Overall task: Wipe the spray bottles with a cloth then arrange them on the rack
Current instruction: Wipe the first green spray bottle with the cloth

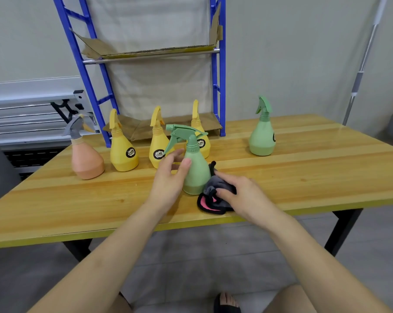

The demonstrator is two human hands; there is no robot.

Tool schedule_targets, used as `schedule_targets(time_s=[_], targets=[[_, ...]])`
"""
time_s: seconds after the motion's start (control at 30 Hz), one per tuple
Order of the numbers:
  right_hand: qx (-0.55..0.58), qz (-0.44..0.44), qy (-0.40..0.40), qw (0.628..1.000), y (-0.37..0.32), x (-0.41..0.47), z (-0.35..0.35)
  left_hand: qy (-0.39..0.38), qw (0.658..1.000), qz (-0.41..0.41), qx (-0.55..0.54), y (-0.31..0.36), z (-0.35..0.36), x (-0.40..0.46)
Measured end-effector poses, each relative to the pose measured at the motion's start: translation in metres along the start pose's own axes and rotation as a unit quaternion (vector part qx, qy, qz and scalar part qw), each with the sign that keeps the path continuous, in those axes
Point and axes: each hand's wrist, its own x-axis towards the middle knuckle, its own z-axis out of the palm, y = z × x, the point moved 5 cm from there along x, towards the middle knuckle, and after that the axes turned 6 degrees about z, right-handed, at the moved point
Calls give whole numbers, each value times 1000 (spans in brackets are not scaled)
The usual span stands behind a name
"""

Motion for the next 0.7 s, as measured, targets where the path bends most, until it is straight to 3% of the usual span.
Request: schedule_targets(time_s=[0.2, 0.33, 0.47, 0.57, 0.7], targets=[[2, -13, 16, 1000, -19, -18, 14, 35, 999, -7, 17, 12, 16, 11], [26, 26, 22, 999, -11, -7, 14, -39, 999, 7, 11, 10, 14, 12], [11, 24, -51, 998, -4, 18, 1, -108, 994, 17, -6, 10, 10, 11], [2, 20, -76, 997, -2, 20, -2, -125, 992, -8, 23, 11, 7, 16], [-22, 6, -53, 998, -6, 13, 3, -48, 982, 1, 183, 13, -1, 15]])
